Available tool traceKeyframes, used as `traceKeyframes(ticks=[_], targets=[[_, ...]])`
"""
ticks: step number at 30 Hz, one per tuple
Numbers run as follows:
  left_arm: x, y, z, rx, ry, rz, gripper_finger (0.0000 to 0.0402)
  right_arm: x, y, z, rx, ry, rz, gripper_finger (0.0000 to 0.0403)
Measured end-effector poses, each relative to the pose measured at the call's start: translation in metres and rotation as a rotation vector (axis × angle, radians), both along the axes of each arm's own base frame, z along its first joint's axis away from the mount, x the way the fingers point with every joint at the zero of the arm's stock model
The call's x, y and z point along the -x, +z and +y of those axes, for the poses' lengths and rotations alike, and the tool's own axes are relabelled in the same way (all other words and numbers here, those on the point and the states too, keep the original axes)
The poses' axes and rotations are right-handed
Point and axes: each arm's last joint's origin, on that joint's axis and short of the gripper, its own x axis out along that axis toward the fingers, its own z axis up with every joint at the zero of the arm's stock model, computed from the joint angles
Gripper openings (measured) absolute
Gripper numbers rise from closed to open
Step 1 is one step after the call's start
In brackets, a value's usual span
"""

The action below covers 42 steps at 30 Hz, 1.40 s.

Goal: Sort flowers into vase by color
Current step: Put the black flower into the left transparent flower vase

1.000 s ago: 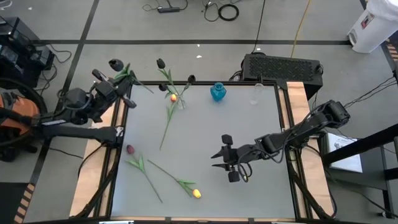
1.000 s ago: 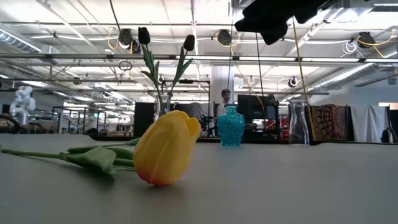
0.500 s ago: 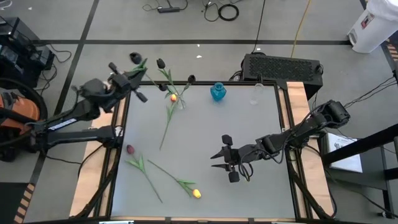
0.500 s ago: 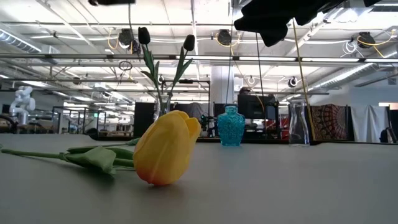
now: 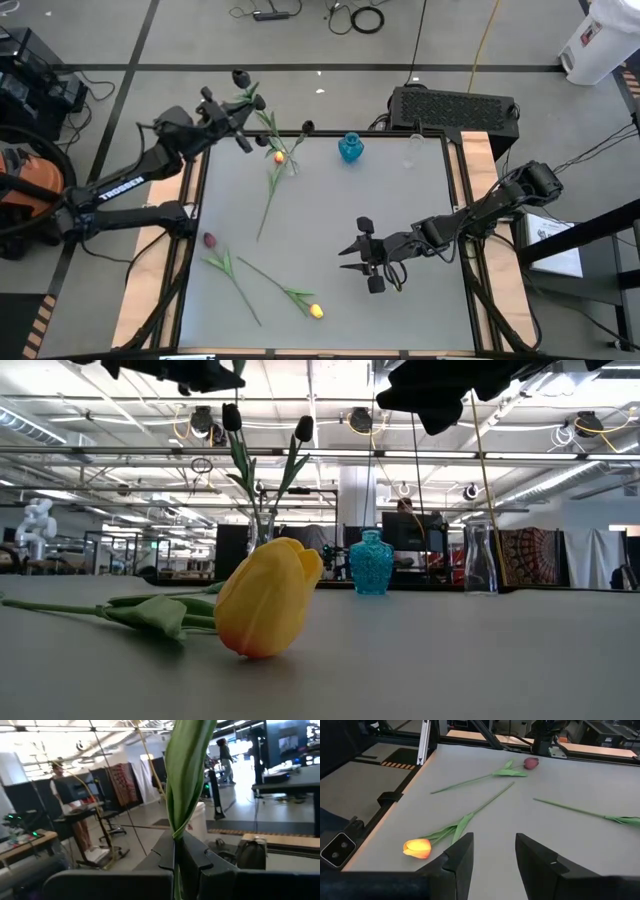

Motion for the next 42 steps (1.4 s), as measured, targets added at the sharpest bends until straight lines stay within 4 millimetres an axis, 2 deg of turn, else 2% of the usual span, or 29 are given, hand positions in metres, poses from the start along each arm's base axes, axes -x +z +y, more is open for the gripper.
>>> traceKeyframes(ticks=[20, 42], targets=[[-0.034, -0.024, 0.025, 0.069, -0.067, 0.065, 0.0005, 0.000, -0.001, 0.000, 0.003, 0.000, 0.005, 0.0137], [-0.038, -0.032, 0.028, 0.080, -0.065, 0.131, 0.0013, 0.000, -0.001, 0.000, 0.003, 0.000, 0.006, 0.0137]])
